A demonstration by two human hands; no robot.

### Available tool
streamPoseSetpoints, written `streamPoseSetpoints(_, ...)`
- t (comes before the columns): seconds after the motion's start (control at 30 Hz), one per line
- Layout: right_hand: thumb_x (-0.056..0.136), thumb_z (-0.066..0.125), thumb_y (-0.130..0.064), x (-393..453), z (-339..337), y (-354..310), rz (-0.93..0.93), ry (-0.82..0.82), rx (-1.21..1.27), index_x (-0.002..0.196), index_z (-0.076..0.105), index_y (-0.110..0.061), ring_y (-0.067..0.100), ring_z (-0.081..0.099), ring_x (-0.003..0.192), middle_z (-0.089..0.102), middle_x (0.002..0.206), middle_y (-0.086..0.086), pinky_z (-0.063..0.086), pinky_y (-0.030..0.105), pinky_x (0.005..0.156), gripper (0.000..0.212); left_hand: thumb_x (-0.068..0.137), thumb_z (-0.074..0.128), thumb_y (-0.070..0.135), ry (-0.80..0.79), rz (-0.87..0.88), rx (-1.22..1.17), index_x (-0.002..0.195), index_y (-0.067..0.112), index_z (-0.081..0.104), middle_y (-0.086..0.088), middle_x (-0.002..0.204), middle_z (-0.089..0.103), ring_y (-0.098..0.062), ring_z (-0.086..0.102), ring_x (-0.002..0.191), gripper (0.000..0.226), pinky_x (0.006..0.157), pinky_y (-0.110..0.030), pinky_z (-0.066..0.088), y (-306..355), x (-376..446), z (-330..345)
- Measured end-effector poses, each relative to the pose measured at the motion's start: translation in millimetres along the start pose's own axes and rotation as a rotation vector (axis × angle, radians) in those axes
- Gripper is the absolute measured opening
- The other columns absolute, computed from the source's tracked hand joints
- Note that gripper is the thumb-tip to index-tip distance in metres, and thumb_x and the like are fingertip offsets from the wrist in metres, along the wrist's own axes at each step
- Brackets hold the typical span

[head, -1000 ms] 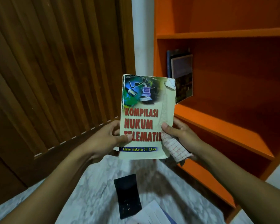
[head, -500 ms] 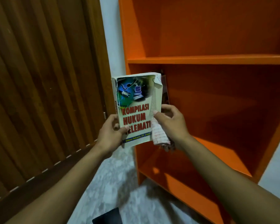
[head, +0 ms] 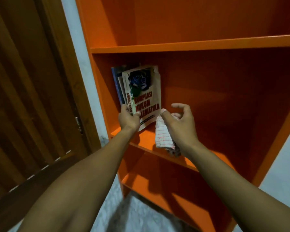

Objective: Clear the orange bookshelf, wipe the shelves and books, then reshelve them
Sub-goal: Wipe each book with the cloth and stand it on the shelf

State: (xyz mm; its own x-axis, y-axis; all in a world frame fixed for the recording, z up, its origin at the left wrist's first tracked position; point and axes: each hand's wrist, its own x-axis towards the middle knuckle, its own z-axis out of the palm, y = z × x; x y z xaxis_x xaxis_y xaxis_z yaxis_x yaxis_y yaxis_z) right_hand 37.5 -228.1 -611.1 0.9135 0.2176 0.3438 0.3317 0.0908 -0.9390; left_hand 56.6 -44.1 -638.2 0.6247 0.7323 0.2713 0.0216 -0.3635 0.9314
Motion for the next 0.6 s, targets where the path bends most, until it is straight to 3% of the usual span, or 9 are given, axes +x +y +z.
streamPoseSetpoints(0.1, 0.088, 0.070, -0.039, 5.5, 0.6, 11.8, 0.009, -0.039, 0.024, 0.104, 0.048, -0.040, 0.026, 0.070, 0.083, 0.059, 0.083, -0.001, 0.057, 0.051, 0.075, 0.028, 0.093, 0.058, 0.002, 0.097, -0.047, 0.057, 0.099, 0.018, 0.041, -0.016, 0.116, 0.056, -0.027, 0.057, 0.093, 0.024, 0.052, -0.017, 0.042, -5.6, 14.5, 17.3)
streamPoseSetpoints(0.17, 0.087, 0.071, -0.038, 7.4, 1.4, 18.5, 0.024, -0.047, 0.038, 0.105, 0.050, -0.038, 0.023, 0.068, 0.079, 0.057, 0.078, -0.005, 0.057, 0.048, 0.075, 0.028, 0.091, 0.054, -0.003, 0.148, -0.074, 0.047, 0.110, 0.012, 0.047, -0.017, 0.121, 0.056, -0.031, 0.059, 0.104, 0.025, 0.068, -0.022, 0.050, -9.0, 19.4, 24.3)
streamPoseSetpoints(0.27, 0.087, 0.072, -0.036, 8.1, 1.9, 27.7, 0.049, -0.050, 0.074, 0.108, 0.053, -0.033, 0.018, 0.065, 0.073, 0.054, 0.073, -0.008, 0.055, 0.042, 0.071, 0.029, 0.087, 0.053, -0.006, 0.190, -0.087, 0.048, 0.117, 0.009, 0.050, -0.019, 0.124, 0.054, -0.035, 0.059, 0.111, 0.034, 0.086, -0.031, 0.050, -14.4, 25.9, 31.5)
streamPoseSetpoints(0.4, 0.088, 0.073, -0.034, 4.9, 0.9, 34.2, 0.069, -0.065, 0.087, 0.107, 0.053, -0.032, 0.020, 0.066, 0.074, 0.055, 0.075, -0.005, 0.055, 0.041, 0.068, 0.028, 0.087, 0.055, -0.004, 0.199, -0.106, 0.101, 0.126, 0.006, 0.047, -0.021, 0.127, 0.047, -0.036, 0.052, 0.115, 0.041, 0.098, -0.036, 0.046, -11.6, 28.6, 33.9)
streamPoseSetpoints(0.6, 0.089, 0.072, -0.032, -4.2, -1.1, 34.1, 0.107, -0.077, 0.113, 0.109, 0.053, -0.028, 0.024, 0.068, 0.075, 0.058, 0.079, 0.001, 0.057, 0.045, 0.068, 0.028, 0.086, 0.066, 0.004, 0.187, -0.241, 0.124, 0.128, 0.004, 0.041, -0.021, 0.134, 0.046, -0.041, 0.051, 0.121, 0.049, 0.100, -0.047, 0.049, -7.2, 31.3, 26.8)
